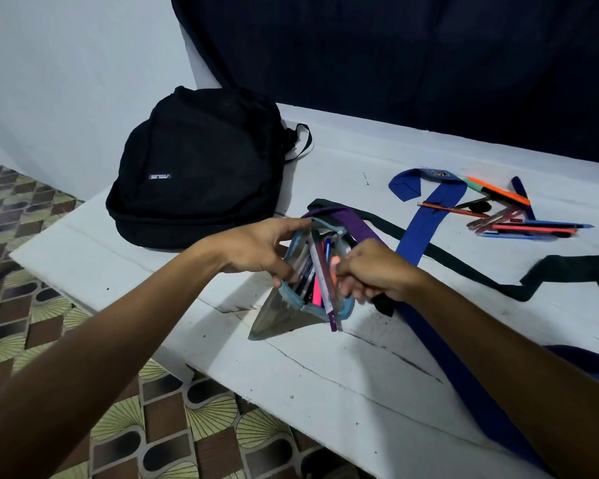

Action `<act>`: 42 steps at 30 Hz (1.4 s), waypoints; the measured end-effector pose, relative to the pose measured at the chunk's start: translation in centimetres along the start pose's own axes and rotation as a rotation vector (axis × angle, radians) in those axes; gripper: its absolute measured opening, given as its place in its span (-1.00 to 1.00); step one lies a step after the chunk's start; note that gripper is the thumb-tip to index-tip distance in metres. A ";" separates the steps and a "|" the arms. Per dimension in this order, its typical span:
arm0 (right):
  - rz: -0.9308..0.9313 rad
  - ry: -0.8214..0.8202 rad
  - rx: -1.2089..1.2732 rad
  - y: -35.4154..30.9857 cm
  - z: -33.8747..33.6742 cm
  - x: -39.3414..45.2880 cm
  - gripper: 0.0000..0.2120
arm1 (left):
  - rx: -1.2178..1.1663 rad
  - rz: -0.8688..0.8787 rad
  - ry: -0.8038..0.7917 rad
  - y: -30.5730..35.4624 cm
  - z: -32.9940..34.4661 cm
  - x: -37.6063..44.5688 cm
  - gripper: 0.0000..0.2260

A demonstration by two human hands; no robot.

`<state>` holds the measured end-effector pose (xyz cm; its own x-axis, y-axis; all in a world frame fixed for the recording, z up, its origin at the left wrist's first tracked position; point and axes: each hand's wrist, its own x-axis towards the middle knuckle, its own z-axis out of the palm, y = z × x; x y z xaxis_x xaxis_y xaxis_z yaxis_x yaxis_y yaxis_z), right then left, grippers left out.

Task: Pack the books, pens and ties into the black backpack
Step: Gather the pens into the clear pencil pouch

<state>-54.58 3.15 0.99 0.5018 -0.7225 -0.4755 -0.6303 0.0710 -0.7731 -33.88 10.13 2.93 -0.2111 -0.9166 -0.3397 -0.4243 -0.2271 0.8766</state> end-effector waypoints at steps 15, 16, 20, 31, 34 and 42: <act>0.081 -0.111 0.510 -0.6 2.5 -1.0 -0.97 | 0.042 0.016 -0.014 -0.4 0.1 0.1 -0.13; 0.073 -0.097 0.547 -0.6 2.6 -0.9 -0.97 | 0.049 0.015 -0.015 -0.3 0.1 0.0 -0.13; 0.013 -0.022 0.613 -0.8 3.8 -0.9 -0.93 | 0.064 0.005 -0.002 0.0 0.3 -0.1 -0.10; -0.009 0.025 0.796 -2.2 4.4 -0.3 -0.95 | -0.049 -0.036 0.004 0.1 0.4 -0.5 -0.01; -0.031 0.021 0.801 -2.4 4.8 0.0 -0.95 | -0.096 -0.022 -0.013 0.0 0.4 -0.5 -0.04; -0.083 0.075 0.463 -2.3 5.4 0.6 -0.88 | -0.156 0.029 -0.036 0.4 -0.1 -1.0 -0.18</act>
<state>-49.65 6.25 0.19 0.4846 -0.7851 -0.3857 -0.2506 0.2978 -0.9211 -33.75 10.92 3.63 -0.2544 -0.9116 -0.3229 -0.2759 -0.2516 0.9277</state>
